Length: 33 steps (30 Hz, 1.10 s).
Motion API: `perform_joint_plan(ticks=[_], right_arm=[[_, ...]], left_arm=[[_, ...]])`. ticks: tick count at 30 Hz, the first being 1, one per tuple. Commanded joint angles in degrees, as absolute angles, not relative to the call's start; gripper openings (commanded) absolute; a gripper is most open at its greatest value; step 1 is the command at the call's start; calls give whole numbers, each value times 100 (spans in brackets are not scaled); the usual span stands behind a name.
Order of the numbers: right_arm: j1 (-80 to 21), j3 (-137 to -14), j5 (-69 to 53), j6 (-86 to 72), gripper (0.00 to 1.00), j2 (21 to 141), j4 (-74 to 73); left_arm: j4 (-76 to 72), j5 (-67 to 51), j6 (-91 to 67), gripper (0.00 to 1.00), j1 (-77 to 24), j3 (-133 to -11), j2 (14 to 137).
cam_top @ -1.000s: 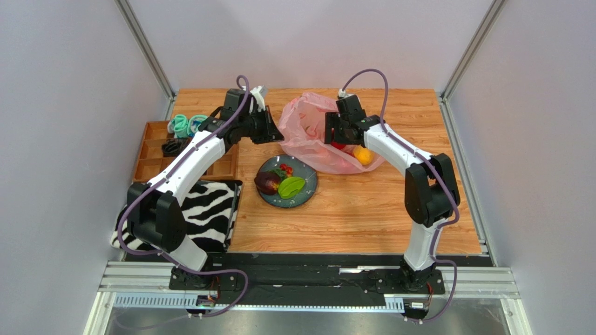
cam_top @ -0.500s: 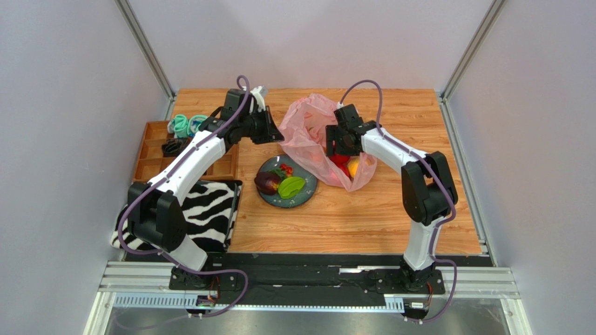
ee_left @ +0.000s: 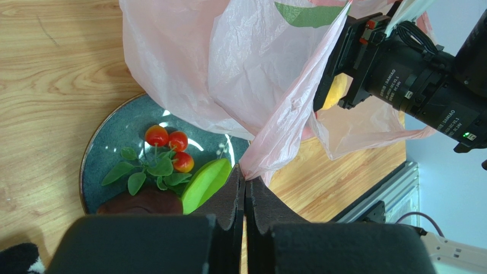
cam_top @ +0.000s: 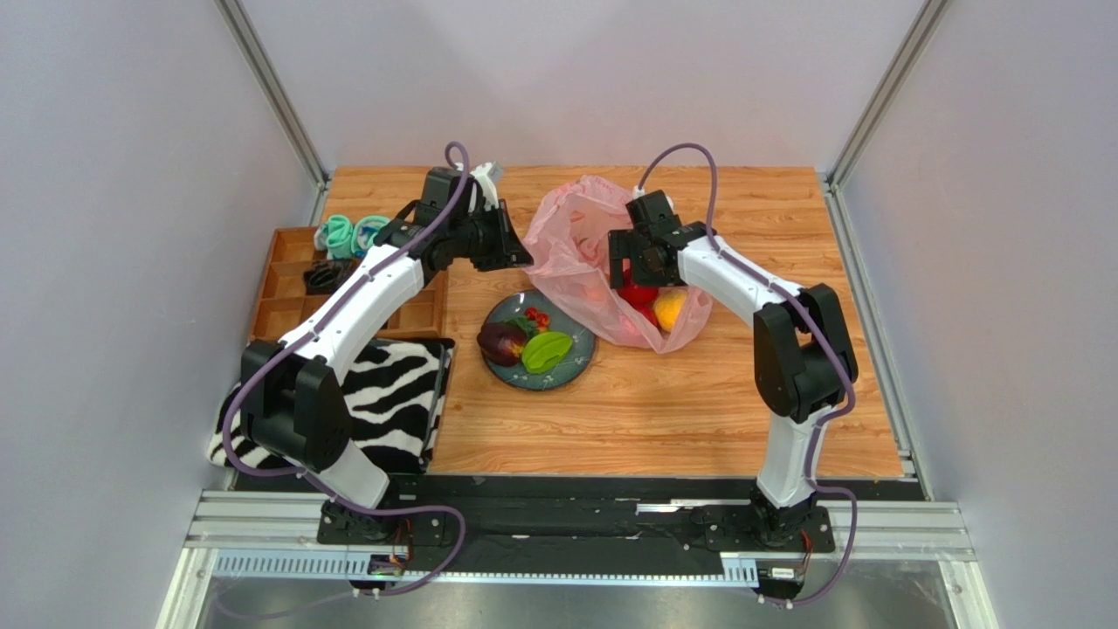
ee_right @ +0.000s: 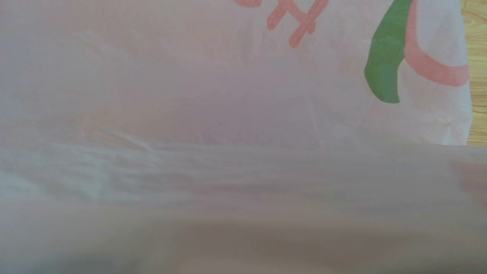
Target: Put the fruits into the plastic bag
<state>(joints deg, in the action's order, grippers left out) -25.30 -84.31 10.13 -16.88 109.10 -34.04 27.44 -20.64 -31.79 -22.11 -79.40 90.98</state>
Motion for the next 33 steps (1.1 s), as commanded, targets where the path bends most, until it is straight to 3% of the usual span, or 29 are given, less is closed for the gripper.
perform_joint_plan(ticks=[1, 16, 26, 33], right_arm=[[-2496, -8657, 907, -1600, 96, 10583, -3252], [-2803, -7849, -605, -1644, 87, 8693, -2022], [-4612, -7823, -440, -194, 86, 8481, -2267], [-5168, -7392, -580, -18, 86, 8543, -2347]], left_arm=[[2646, -2066, -3155, 0, -2197, -8095, 9070], [2584, -2136, -3182, 0, -2206, -8165, 9141], [2628, -2153, -3138, 0, -2197, -8244, 9141], [2610, -2197, -3173, 0, -2206, -8165, 9088]])
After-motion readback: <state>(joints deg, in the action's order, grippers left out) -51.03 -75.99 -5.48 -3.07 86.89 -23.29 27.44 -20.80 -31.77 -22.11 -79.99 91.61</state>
